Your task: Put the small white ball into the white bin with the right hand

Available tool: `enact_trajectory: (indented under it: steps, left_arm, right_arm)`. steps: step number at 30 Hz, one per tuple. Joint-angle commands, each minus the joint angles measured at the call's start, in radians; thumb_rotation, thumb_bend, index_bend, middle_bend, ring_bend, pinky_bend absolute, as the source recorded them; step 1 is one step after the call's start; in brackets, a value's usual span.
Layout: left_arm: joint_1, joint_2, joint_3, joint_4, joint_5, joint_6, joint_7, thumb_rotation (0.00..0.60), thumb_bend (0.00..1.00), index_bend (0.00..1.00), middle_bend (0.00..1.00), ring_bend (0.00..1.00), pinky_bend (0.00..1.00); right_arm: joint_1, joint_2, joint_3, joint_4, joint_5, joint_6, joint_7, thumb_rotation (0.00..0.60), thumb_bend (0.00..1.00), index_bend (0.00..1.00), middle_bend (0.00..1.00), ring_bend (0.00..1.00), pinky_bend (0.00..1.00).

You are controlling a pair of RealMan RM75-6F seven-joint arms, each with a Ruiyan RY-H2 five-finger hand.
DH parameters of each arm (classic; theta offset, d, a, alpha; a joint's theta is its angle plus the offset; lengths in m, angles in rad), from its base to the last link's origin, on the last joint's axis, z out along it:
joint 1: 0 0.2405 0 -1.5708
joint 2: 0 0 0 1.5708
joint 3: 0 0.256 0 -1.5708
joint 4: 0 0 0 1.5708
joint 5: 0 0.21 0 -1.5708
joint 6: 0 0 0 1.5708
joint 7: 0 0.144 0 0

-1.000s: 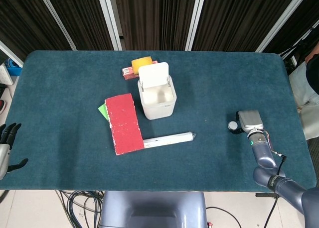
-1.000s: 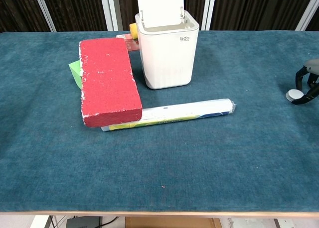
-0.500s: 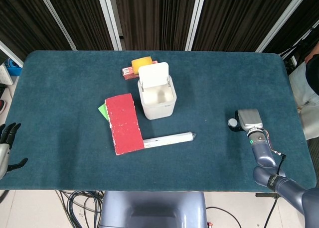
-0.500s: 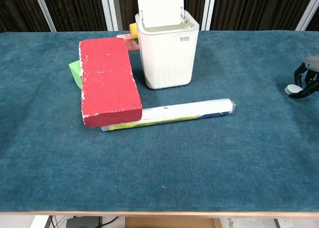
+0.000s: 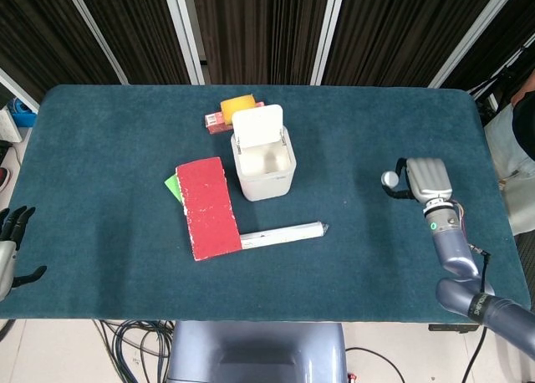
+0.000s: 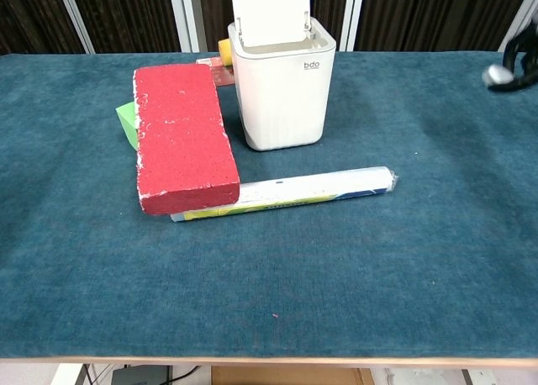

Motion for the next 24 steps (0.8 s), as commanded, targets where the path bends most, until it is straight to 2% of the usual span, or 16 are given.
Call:
enact_trajectory:
  steps: [1,6,13,24]
  left_arm:
    - [0.000,0.002,-0.001,0.000,0.000,0.001,-0.005,0.600,0.16,0.14,0.15,0.03,0.01]
    - [-0.001,0.003,0.001,0.000,0.001,-0.004,-0.009,0.600,0.16,0.14,0.15,0.03,0.01]
    - [0.000,0.006,-0.002,0.003,0.000,-0.001,-0.019,0.600,0.16,0.14,0.15,0.03,0.01]
    - [0.001,0.006,-0.004,0.007,0.002,0.004,-0.027,0.600,0.16,0.14,0.15,0.03,0.01]
  right_arm:
    - [0.032,0.110,0.077,-0.142,0.010,0.037,-0.029,0.600,0.22,0.53,0.78,0.91,0.85]
    - [0.115,0.149,0.124,-0.205,0.091,-0.022,-0.110,0.600,0.22,0.53,0.78,0.91,0.85]
    - [0.256,0.122,0.148,-0.219,0.215,-0.073,-0.248,0.600,0.22,0.53,0.78,0.91,0.85]
    - [0.448,0.005,0.079,-0.184,0.434,-0.096,-0.467,0.600,0.22,0.53,0.78,0.91,0.85]
